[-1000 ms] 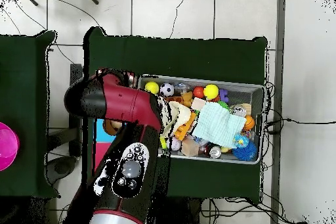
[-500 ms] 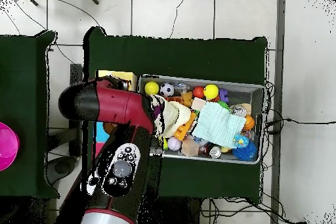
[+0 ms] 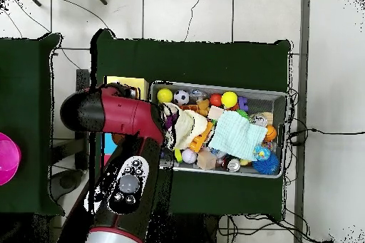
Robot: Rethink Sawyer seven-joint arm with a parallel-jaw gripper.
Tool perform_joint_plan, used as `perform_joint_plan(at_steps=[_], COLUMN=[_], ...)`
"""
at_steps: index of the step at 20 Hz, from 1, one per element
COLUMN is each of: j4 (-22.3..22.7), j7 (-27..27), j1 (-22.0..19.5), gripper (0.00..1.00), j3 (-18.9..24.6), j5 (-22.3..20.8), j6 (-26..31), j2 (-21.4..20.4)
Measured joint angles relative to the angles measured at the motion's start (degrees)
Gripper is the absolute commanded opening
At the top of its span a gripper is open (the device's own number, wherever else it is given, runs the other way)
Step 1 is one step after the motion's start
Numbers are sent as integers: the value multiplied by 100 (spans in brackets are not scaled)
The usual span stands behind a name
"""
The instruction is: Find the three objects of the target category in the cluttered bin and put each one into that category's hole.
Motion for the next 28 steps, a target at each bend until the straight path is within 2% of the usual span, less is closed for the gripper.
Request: perform_joint_plan(at_steps=[17, 28], j4=[-65, -67], j7=[0, 0], j1=[-17, -184], gripper=[0, 0], j3=[-2, 141], j5=[59, 363], j6=[155, 376], j2=[227, 212])
